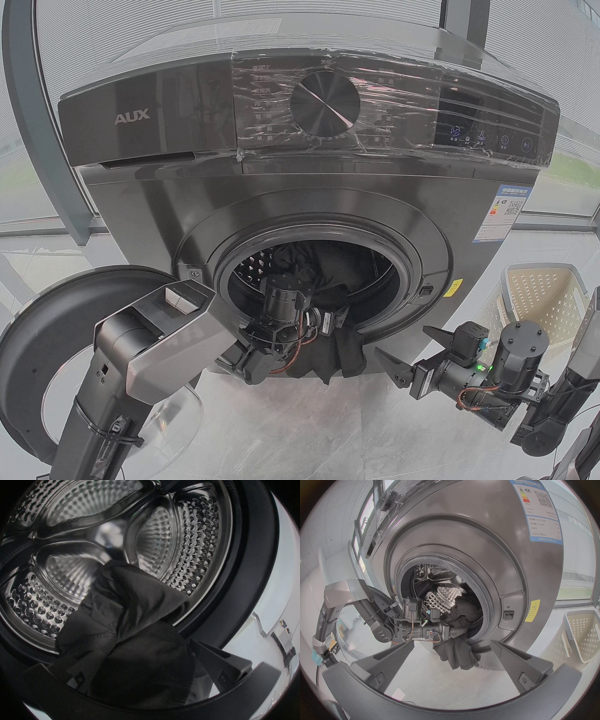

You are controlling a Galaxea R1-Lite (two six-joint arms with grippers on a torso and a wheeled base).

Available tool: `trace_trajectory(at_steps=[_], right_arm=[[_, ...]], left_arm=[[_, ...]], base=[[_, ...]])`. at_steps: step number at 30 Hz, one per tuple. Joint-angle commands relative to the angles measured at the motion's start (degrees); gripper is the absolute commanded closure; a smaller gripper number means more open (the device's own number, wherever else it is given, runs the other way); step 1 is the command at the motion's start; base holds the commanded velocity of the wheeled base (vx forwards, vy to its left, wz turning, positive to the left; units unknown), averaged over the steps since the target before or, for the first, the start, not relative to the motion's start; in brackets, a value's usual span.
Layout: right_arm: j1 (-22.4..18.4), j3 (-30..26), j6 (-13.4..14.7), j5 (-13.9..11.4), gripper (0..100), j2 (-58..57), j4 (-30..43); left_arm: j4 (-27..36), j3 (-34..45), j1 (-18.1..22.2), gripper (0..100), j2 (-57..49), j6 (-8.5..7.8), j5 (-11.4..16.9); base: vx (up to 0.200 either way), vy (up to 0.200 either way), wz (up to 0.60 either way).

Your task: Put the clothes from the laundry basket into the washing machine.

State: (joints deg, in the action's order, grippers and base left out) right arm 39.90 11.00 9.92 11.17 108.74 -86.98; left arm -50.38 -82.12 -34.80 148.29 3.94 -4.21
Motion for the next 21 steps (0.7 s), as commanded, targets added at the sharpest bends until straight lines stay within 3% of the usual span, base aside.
trace_trajectory(at_steps=[1,2,3,14,21], right_arm=[[0.0,0.0,0.0,0.0,0,0.0,0.0],[0.0,0.0,0.0,0.0,0,0.0,0.0],[0.0,0.0,0.0,0.0,0,0.0,0.0],[0.0,0.1,0.0,0.0,0,0.0,0.0],[0.0,0.1,0.0,0.0,0,0.0,0.0]], left_arm=[[-0.2,-0.2,-0.3,0,1.3,-0.07,0.1],[-0.2,-0.6,-0.2,0,1.9,-0.07,0.0],[-0.2,-0.7,-0.2,100,2.0,-0.07,0.0],[-0.4,-8.6,0.4,100,2.9,0.63,-0.8],[-0.4,-23.0,1.8,100,5.1,0.81,-5.6]], base=[[0.0,0.0,0.0],[0.0,0.0,0.0],[0.0,0.0,0.0],[0.0,0.0,0.0],[0.0,0.0,0.0]])
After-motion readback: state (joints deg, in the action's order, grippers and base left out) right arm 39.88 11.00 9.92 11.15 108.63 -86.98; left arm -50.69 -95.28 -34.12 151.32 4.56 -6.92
